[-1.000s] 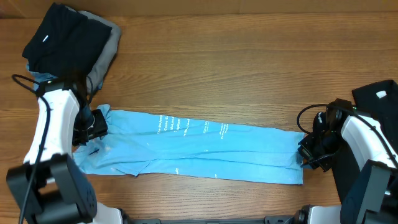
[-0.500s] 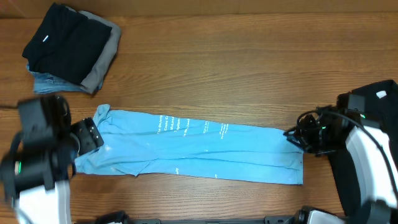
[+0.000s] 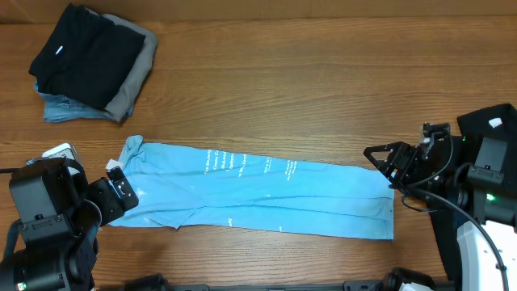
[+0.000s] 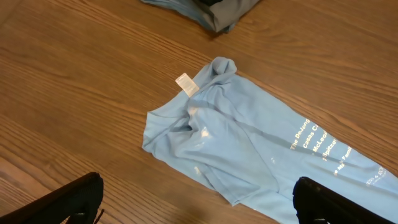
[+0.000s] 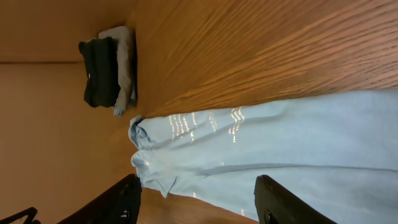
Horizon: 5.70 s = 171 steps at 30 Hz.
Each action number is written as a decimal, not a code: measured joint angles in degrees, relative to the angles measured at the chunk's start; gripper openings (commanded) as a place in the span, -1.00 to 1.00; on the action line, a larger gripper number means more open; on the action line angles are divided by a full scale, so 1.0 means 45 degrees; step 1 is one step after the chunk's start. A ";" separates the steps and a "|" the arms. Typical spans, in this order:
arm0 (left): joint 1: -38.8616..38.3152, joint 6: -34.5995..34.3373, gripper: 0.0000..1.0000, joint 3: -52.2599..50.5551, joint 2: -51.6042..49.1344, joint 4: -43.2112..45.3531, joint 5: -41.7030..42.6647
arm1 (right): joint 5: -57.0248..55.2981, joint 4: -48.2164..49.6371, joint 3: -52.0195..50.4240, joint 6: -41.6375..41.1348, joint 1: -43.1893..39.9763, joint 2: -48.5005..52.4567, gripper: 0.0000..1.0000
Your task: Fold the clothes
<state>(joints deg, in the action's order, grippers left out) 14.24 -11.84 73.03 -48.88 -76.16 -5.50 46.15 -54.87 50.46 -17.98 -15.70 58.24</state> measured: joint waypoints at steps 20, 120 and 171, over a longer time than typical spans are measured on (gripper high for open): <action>0.0000 0.0107 1.00 0.0000 -0.1190 0.0053 0.1943 | -0.1807 -0.0379 0.0000 0.0758 0.0000 0.0049 0.44; 0.0957 -0.0899 -0.05 -0.2497 -0.8597 0.4736 0.1894 | -0.1783 0.5285 -0.0413 -0.0525 0.1496 0.7922 0.77; 0.0952 -0.0573 1.00 -0.0695 -0.6732 0.1962 0.2662 | -0.4556 0.2064 0.1200 0.3245 0.1428 0.9850 -0.92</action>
<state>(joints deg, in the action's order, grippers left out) 18.52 -14.41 69.91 -79.18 -67.33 6.48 25.65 -45.58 55.86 -3.38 -9.28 102.56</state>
